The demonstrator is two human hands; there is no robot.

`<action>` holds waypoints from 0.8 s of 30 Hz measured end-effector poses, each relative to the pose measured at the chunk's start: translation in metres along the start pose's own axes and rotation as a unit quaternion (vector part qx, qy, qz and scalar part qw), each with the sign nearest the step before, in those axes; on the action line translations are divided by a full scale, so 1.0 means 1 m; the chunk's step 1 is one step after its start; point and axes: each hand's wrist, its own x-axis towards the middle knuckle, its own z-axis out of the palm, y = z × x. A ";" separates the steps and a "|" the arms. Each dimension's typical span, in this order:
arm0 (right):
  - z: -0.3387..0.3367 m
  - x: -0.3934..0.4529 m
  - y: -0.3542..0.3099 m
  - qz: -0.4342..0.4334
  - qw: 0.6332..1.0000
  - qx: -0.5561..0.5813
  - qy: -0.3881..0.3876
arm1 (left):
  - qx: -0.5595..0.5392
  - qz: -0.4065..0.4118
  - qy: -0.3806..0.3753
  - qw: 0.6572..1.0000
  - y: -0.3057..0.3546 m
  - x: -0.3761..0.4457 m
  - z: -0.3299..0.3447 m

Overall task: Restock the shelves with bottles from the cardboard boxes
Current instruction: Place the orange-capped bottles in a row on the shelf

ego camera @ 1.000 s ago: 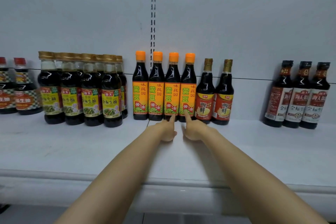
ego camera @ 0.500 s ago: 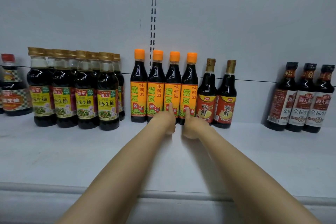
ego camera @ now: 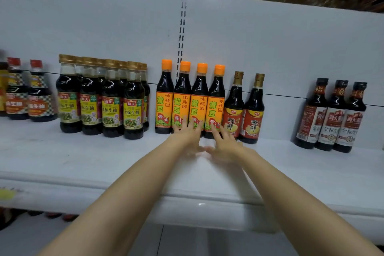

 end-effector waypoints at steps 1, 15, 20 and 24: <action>-0.002 -0.008 -0.003 -0.011 1.000 -0.007 0.026 | -0.003 -0.003 0.025 1.000 0.003 -0.007 -0.003; 0.009 -0.091 -0.132 -0.222 0.972 0.055 0.047 | -0.024 -0.206 0.068 0.976 -0.093 -0.167 -0.009; 0.019 -0.122 -0.235 -0.356 0.933 0.025 0.037 | -0.070 -0.299 0.090 0.947 -0.164 -0.260 -0.014; 0.036 -0.156 -0.326 -0.441 0.897 0.001 0.030 | -0.095 -0.372 0.088 0.919 -0.234 -0.352 -0.001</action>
